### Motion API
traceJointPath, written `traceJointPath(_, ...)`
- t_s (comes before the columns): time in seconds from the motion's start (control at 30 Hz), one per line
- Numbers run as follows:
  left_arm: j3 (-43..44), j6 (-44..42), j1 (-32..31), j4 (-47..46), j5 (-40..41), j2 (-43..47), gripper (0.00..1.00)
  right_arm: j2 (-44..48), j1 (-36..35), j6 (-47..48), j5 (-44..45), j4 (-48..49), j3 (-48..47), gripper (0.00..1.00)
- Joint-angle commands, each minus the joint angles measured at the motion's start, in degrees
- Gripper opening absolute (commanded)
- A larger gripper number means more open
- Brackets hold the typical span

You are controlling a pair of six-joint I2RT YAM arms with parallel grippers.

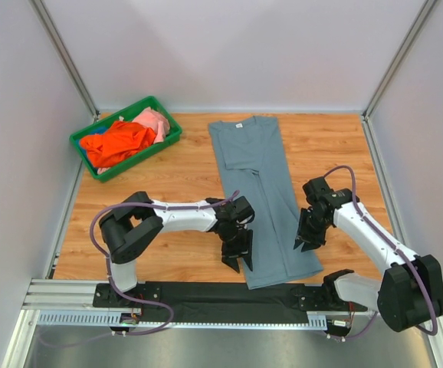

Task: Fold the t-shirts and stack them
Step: Fold the tshirt

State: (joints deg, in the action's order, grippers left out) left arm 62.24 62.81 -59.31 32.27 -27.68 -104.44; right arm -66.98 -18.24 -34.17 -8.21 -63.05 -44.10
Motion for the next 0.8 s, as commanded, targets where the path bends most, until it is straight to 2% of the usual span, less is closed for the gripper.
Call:
traceJointPath(0.0,3.67,2.41,-1.77,-2.66,-3.17,-2.86,0.54,-0.78,-0.83,0.69,0.82,3.02,0.33,0.29)
traceJointPath(0.17,5.09,2.93,-2.39,2.34,-1.76,-5.77,0.52,-2.54,-1.62,-0.8,1.7,2.49,0.94,0.32)
traceJointPath(0.3,3.08,3.98,-2.57,0.7,-1.67,-5.77,0.46,-2.01,-2.85,-1.25,1.44,4.06,1.12,0.33)
traceJointPath(0.43,1.04,5.75,-3.01,-0.64,-2.11,-5.33,0.1,-3.86,-5.05,-2.39,0.65,5.21,1.2,0.34)
traceJointPath(0.47,0.96,5.49,-3.01,0.33,-1.85,-5.33,0.07,-4.29,-6.27,-2.74,0.3,5.56,1.38,0.34)
traceJointPath(0.5,0.52,4.27,-2.92,5.03,0.59,-3.5,0.02,-4.91,-8.72,-4.31,0.3,6.52,1.38,0.34)
traceJointPath(0.77,-6.95,5.4,-1.87,7.45,3.86,2.22,0.01,-8.77,-15.86,-7.48,0.39,9.43,1.03,0.34)
